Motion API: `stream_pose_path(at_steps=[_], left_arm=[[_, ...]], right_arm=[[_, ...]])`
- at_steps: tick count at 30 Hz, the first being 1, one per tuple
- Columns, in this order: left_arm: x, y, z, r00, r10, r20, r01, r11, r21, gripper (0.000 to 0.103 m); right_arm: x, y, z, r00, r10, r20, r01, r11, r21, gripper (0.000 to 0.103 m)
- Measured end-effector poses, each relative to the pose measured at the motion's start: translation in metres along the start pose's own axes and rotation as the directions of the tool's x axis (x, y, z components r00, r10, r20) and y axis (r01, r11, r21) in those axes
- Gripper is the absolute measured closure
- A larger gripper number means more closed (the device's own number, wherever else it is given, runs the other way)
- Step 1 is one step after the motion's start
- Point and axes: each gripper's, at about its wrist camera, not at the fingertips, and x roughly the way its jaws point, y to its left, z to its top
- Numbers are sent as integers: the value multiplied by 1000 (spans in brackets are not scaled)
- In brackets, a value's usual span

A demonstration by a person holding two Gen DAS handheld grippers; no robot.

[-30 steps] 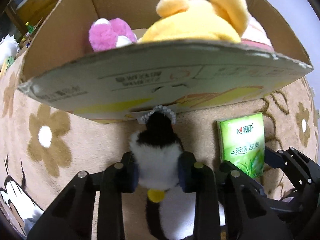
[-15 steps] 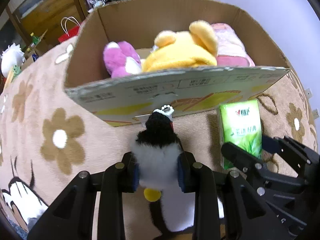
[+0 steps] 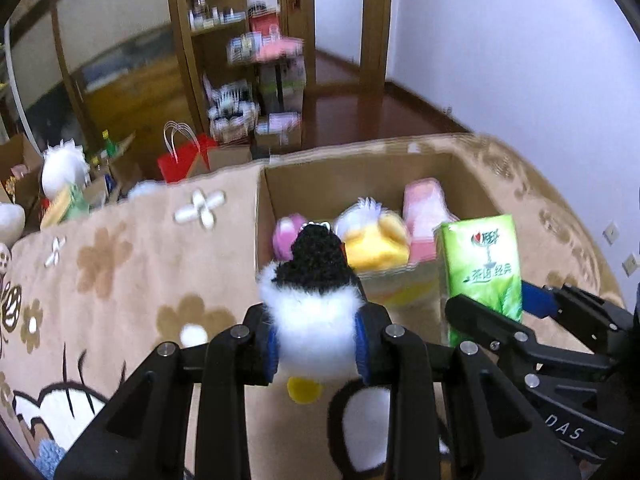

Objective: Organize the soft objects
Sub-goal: 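Lift the penguin with the left tool while the right tool lifts the green tissue pack over the box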

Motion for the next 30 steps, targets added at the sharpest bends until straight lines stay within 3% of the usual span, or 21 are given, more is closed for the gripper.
stream_pose_path(at_steps=[5, 9, 18, 24, 30], left_arm=[[-21, 1, 14, 988, 11, 153, -7, 1000, -31, 75], [-28, 1, 28, 975, 9, 221, -2, 999, -33, 75], [-14, -2, 50, 966, 23, 257, -19, 1000, -16, 75], [0, -7, 53, 963, 20, 270, -29, 999, 30, 75], [25, -11, 52, 979, 1, 204, -12, 999, 52, 75]], right_arm=[[-13, 11, 15, 999, -15, 51, 17, 999, -31, 49], [-19, 17, 28, 995, -16, 99, 20, 999, -38, 49], [-28, 11, 61, 979, -36, 199, 48, 997, -54, 49], [-22, 9, 70, 973, -50, 224, 68, 995, -76, 49], [-4, -2, 68, 980, -56, 190, 70, 995, -68, 49]])
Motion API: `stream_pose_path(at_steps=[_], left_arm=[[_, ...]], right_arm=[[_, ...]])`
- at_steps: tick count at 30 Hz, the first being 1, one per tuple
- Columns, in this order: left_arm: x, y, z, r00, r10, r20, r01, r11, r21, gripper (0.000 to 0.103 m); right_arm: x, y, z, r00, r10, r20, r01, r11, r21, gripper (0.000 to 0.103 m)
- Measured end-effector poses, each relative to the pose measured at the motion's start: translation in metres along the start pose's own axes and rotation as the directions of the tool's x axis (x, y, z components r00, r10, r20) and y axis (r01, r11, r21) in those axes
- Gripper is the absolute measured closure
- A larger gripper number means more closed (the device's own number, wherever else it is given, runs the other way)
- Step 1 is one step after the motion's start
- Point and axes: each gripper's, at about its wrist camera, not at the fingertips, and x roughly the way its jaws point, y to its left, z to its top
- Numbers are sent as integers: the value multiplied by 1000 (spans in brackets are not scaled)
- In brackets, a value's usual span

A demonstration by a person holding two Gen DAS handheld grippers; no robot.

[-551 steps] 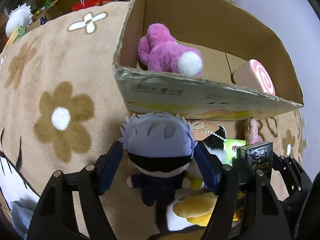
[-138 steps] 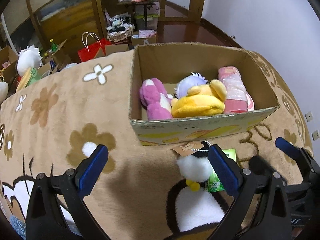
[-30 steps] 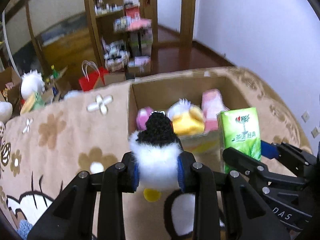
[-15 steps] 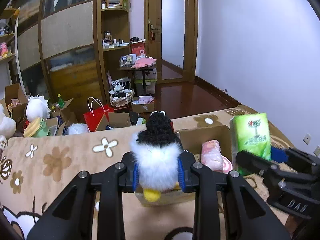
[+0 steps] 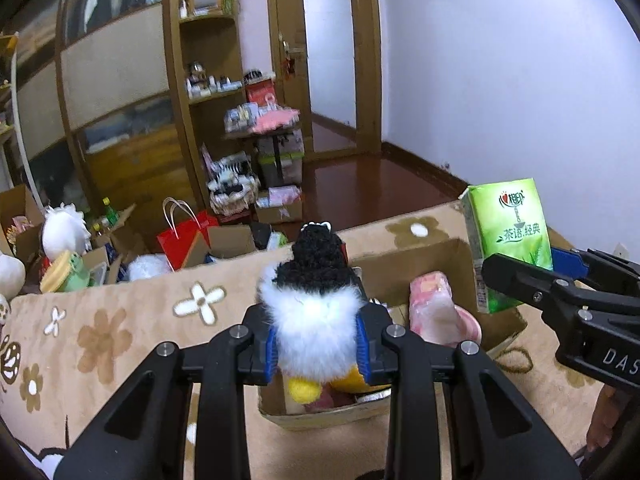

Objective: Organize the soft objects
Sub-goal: 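Lift the penguin with the left tool while the right tool lifts the green tissue pack over the box, then open the left tool over the box while the right tool releases the green tissue pack inside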

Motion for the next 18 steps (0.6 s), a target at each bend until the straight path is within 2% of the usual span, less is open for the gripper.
stream_pose_path(at_steps=[4, 8, 18], left_arm=[[20, 3, -5, 998, -2, -65, 2, 1000, 0, 74], [37, 11, -10, 991, -23, -135, 17, 999, -46, 74], [57, 16, -22, 976, -28, -218, 16, 998, -58, 74]], right_arm=[[17, -7, -7, 999, 7, -42, -6, 1000, 21, 49], [31, -14, -13, 997, 3, -76, -2, 1000, 22, 49], [53, -35, -29, 988, -4, -154, 14, 998, 64, 49]])
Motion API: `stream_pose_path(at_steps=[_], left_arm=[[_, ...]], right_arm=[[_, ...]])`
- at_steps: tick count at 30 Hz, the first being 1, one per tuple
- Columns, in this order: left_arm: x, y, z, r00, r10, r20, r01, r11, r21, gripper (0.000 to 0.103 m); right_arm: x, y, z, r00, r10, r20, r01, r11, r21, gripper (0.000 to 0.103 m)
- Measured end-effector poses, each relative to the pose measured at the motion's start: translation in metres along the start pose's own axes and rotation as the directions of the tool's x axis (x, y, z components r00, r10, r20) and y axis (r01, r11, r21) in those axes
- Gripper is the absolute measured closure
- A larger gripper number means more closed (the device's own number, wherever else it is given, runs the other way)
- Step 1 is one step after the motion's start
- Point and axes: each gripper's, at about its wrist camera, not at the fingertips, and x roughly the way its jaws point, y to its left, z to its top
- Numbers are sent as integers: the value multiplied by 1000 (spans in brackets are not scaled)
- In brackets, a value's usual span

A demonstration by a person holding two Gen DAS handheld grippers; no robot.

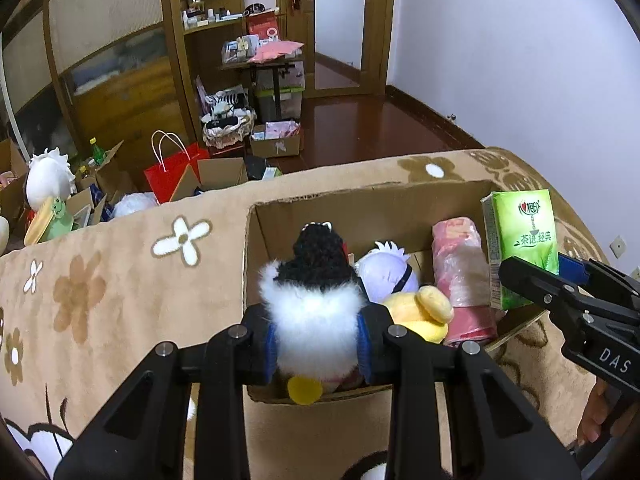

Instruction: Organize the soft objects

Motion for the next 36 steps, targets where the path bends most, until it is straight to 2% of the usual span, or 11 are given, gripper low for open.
stream_pose_path(at_steps=[8, 9, 12, 14, 22, 26, 31, 36], left_arm=[[4, -3, -2, 1000, 11, -26, -11, 1000, 13, 68], [4, -3, -2, 1000, 15, -24, -15, 1000, 13, 64], [-2, -4, -3, 999, 38, -2, -38, 999, 15, 44], [-7, -4, -4, 999, 49, 17, -50, 999, 20, 39], [-30, 0, -6, 996, 71, 45, -71, 997, 7, 20], [-52, 3, -8, 994, 78, 82, -78, 997, -1, 13], [-85, 0, -13, 983, 116, 145, -123, 992, 42, 3], [-114, -1, -24, 979, 106, 175, -115, 992, 41, 1]], right_arm=[[4, -3, -5, 1000, -7, -24, 7, 1000, 15, 46], [3, -2, -5, 1000, -7, -24, 7, 1000, 14, 46], [1, -1, -7, 1000, -4, -20, 4, 1000, 10, 46], [-2, 0, -8, 1000, -3, -14, 3, 1000, 6, 46], [-30, 6, -7, 999, -21, 45, 21, 1000, 4, 20], [-53, 10, -6, 994, -57, 95, 57, 998, 0, 0], [-84, 14, -8, 986, -77, 147, 77, 997, 7, 0], [-118, 20, -14, 971, -101, 215, 107, 994, -16, 0]])
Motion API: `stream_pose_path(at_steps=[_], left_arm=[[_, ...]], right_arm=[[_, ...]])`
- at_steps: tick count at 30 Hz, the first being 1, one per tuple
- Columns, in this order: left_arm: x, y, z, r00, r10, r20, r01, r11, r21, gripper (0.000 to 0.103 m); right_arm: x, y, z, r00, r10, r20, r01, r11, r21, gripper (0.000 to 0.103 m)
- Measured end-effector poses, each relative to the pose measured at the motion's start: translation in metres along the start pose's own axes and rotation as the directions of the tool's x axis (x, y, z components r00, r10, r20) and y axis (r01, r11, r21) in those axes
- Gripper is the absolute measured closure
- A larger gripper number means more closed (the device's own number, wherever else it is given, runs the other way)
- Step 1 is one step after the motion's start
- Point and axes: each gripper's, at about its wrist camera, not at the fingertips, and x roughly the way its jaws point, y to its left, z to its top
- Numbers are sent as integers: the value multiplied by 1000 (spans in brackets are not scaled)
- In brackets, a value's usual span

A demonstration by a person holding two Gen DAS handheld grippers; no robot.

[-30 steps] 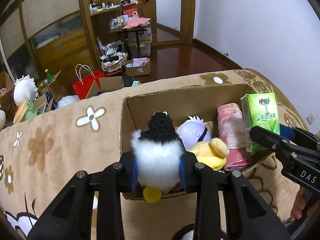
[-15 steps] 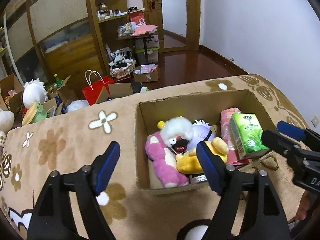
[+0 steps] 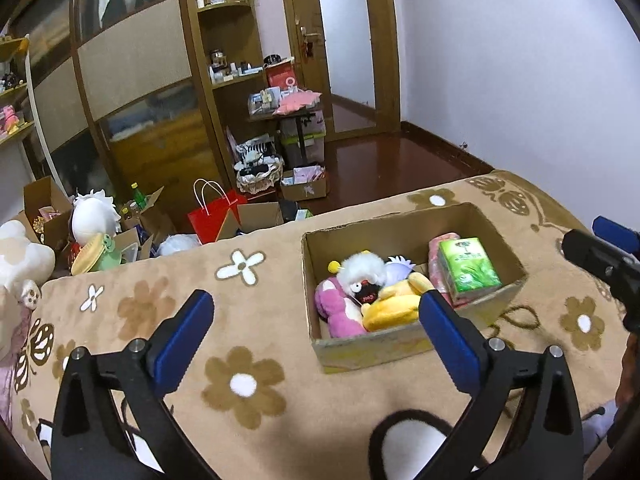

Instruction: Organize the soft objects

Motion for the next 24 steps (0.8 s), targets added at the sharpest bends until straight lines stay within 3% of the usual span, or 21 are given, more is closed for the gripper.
stream_pose_path(at_steps=[6, 12, 24], left_arm=[[-36, 5, -2, 998, 3, 63, -1, 1000, -22, 1], [-67, 13, -13, 992, 16, 124, -12, 999, -39, 1], [-89, 16, -33, 978, 24, 207, -19, 999, -28, 1]], right_arm=[[-40, 8, 0, 997, -15, 77, 20, 998, -60, 0], [-66, 5, -6, 995, -34, 89, 40, 998, -55, 0], [-94, -4, -20, 991, -49, 122, 53, 998, -23, 0]])
